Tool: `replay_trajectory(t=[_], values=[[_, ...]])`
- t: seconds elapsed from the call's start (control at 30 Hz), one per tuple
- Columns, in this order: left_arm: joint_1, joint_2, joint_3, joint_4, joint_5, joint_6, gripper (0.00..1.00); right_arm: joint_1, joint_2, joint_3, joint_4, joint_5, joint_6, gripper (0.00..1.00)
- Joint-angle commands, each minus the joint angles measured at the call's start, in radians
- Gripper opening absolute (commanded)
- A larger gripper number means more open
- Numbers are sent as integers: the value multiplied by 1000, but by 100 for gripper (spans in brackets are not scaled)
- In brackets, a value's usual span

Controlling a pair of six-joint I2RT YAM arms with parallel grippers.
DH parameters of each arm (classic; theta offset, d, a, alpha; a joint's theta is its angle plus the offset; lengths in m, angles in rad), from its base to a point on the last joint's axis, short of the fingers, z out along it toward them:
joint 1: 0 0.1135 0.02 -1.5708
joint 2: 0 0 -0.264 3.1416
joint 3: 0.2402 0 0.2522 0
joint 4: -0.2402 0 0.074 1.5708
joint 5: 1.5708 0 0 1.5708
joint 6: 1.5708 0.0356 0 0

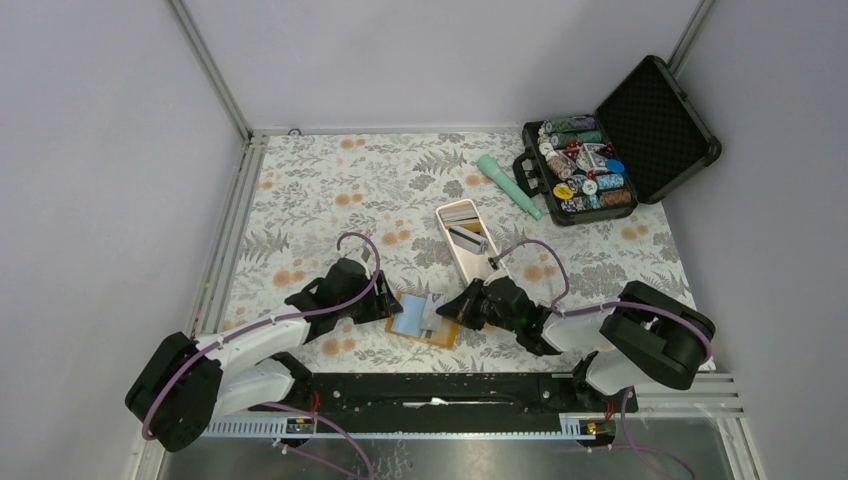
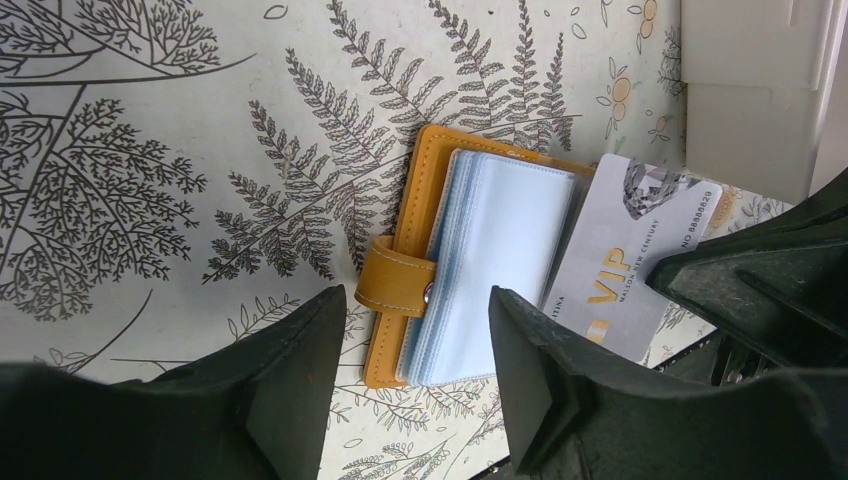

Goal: Put the credit cards into the card holder
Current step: Insert the credit card into the card holder.

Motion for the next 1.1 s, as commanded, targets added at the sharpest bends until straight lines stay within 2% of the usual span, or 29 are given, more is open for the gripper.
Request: replay_trajectory(t=[0.0,0.47,0.77,1.07], values=[[3,-11,1,24,9,10,57,12,25,-9,-5,32,15,0],[3,-9,3,24,13,12,56,36,-30,-34,-91,104,16,0],[3,-15,1,22,17,10,56,55,54,-19,-8,95,27,0],[3,-9,4,23,17,13,56,60,44,-35,-35,119,39,0]])
